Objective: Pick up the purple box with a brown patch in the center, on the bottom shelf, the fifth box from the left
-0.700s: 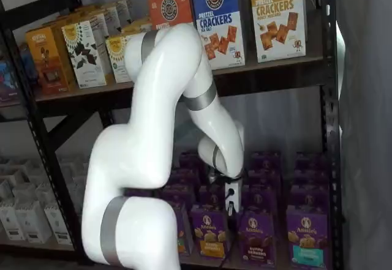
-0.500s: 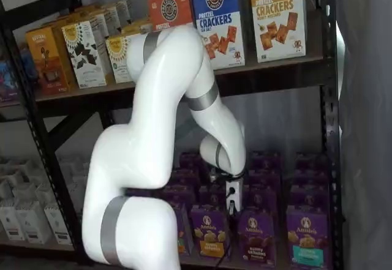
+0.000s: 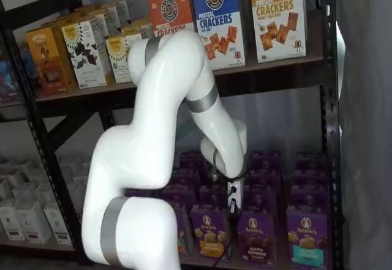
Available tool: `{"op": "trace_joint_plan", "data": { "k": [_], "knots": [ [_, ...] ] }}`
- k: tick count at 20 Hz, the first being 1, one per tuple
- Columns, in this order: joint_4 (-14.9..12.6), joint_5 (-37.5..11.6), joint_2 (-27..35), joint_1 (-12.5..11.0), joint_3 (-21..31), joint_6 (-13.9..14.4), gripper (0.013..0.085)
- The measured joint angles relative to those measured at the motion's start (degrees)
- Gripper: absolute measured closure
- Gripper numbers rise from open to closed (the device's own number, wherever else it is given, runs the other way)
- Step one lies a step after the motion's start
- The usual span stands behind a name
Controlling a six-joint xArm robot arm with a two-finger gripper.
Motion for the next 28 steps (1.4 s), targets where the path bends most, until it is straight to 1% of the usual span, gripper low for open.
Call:
{"op": "trace_joint_plan", "data": {
  "k": [3, 4, 8, 12, 14, 15, 16, 18, 19, 21, 22, 24, 25, 26, 28],
  "knots": [
    [0.6, -0.9, 1.2, 0.0, -1.2, -0.7, 0.013],
    [0.4, -1.3, 1.6, -0.1, -1.6, -0.5, 0.013],
    [-2.7, -2.2, 3.7, -0.5, -3.7, 1.8, 0.013],
    [-5.2, -2.6, 5.9, -0.8, -6.0, 3.8, 0.013],
    [-7.9, -2.9, 7.0, -1.0, -6.9, 6.1, 0.013],
    [-10.0, -3.0, 7.5, -1.1, -7.4, 8.0, 0.013],
    [-12.9, -3.0, 8.2, -1.3, -8.0, 10.5, 0.013],
    [-16.8, -2.4, 9.2, -1.5, -9.1, 13.9, 0.013],
    [-19.4, -1.6, 9.7, -1.7, -9.9, 16.2, 0.013],
    [-23.0, -0.4, 10.5, -2.0, -11.0, 19.4, 0.013],
    [-25.6, 0.8, 10.9, -2.2, -11.8, 21.7, 0.013],
    [-28.9, 2.3, 11.6, -2.4, -13.0, 24.6, 0.013],
    [-30.1, 2.6, 11.9, -2.4, -13.4, 25.7, 0.013],
    [-31.0, 2.7, 12.2, -2.4, -13.7, 26.5, 0.013],
    [-31.8, 2.3, 12.7, -2.4, -14.0, 27.2, 0.013]
  ]
}}
